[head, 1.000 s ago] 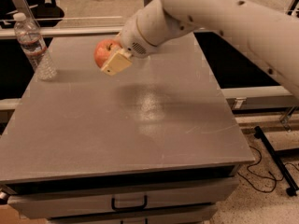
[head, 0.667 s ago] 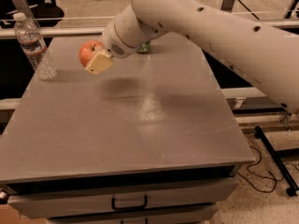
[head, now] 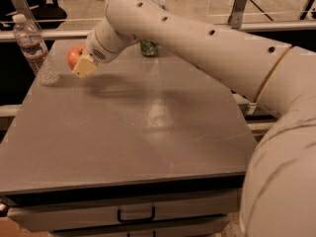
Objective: Move apple near water bottle
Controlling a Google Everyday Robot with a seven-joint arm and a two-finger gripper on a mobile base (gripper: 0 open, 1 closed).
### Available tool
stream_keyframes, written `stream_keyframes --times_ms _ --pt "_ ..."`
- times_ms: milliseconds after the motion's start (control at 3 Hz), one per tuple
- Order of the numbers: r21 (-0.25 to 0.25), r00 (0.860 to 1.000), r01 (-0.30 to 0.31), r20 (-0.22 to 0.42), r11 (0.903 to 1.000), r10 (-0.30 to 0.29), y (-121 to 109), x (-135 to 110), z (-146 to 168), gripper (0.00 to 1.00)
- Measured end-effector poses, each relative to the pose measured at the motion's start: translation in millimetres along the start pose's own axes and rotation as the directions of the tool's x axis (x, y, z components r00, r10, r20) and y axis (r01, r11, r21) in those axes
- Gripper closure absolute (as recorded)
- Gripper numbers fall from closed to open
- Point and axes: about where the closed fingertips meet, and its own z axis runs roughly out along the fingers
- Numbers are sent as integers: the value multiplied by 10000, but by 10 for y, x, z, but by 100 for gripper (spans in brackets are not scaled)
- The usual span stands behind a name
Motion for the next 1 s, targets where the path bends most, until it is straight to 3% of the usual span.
stream_keyframes --times_ms 333,667,1000 --pt "1 10000 -7 -1 10000 7 -1 -3 8 100" --pt "-975 9997 197 -156 9950 -213 341 -125 320 83" --pt "-1810 9988 372 -239 9828 -422 635 -224 559 59"
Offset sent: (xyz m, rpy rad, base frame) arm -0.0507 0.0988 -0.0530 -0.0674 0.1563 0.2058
